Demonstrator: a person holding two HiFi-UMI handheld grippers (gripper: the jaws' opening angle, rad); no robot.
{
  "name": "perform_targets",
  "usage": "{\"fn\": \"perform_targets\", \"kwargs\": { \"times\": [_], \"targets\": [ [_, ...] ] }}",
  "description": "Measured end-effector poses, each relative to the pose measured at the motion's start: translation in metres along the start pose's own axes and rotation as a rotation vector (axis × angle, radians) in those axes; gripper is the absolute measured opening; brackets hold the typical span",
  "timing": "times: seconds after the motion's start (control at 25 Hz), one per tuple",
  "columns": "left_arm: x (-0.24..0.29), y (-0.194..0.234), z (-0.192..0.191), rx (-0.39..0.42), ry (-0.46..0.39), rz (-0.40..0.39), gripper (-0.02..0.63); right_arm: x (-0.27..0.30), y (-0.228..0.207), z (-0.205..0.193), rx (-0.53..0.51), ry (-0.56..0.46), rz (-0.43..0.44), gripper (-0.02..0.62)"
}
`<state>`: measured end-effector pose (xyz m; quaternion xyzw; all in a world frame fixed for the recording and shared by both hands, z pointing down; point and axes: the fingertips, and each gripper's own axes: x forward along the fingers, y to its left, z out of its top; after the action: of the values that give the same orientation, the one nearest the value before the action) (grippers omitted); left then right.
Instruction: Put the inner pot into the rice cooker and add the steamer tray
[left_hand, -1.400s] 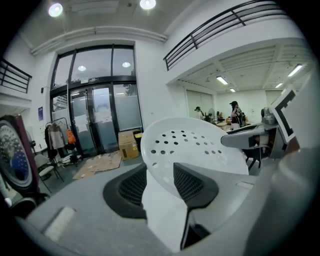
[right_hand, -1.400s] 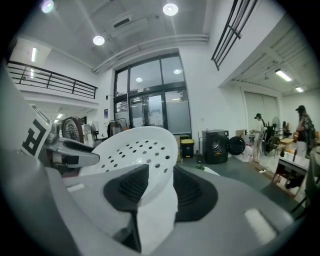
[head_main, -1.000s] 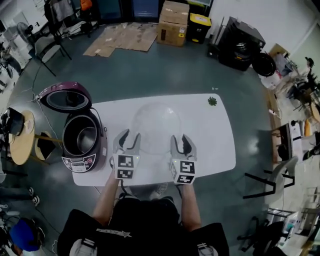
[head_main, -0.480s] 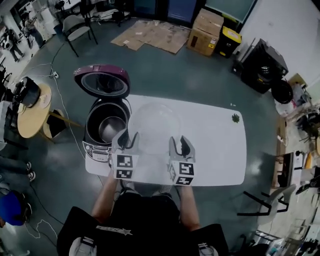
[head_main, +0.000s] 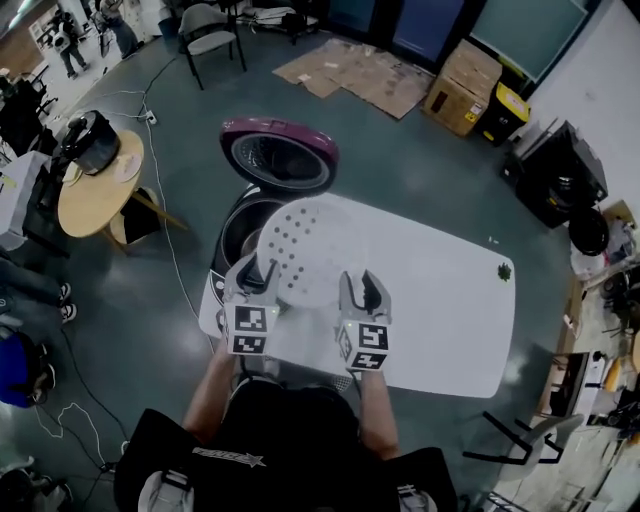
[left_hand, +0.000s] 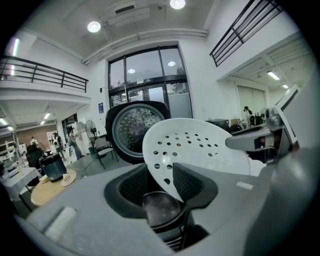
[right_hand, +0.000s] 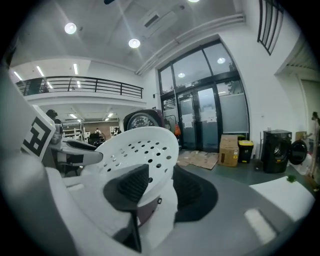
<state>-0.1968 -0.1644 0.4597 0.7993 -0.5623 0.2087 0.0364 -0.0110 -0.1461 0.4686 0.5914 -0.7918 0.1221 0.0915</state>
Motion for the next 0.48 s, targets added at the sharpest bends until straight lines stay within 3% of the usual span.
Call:
{"fn": "perform_targets", "kwargs": {
  "times": [0.24, 0.48],
  "targets": [
    [-0.005, 0.064, -0.023, -0.014, 0.027, 0.053, 0.167, 0.040, 0.057, 0.000, -0.017, 0.017, 0.059, 0.149],
    [0.002, 0.112, -0.045, -0.012, 0.064, 0.056, 0.167, 0.072, 0.096, -0.005, -0.026, 0.045, 0.069, 0.149]
  ]
}}
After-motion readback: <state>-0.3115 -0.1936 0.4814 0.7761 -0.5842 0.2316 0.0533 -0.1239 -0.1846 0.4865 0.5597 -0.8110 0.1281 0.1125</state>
